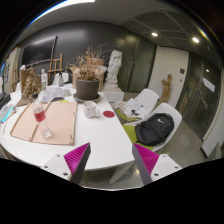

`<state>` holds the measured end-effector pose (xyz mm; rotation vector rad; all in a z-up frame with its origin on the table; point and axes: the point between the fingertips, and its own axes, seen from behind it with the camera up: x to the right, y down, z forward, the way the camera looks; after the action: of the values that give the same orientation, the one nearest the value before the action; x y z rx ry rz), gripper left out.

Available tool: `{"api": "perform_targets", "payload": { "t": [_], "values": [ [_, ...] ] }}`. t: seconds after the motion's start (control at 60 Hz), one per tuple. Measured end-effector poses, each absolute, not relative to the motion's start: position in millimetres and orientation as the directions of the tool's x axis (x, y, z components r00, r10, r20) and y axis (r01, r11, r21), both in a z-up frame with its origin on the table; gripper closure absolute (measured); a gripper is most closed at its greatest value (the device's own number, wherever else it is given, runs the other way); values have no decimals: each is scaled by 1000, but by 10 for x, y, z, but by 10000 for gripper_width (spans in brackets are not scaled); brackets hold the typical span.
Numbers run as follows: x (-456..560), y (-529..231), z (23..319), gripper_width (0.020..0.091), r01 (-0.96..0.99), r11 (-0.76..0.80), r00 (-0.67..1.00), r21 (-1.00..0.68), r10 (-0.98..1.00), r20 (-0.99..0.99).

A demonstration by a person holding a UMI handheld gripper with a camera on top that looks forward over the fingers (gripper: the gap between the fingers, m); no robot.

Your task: Pour water

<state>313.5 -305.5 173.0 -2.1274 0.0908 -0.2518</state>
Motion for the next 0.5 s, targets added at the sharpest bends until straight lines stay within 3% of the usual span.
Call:
{"api": "perform_targets", "payload": {
  "t": [0.5],
  "values": [
    [793,-2496,1273,245,69,-537,997,-840,75,34]
  ]
}}
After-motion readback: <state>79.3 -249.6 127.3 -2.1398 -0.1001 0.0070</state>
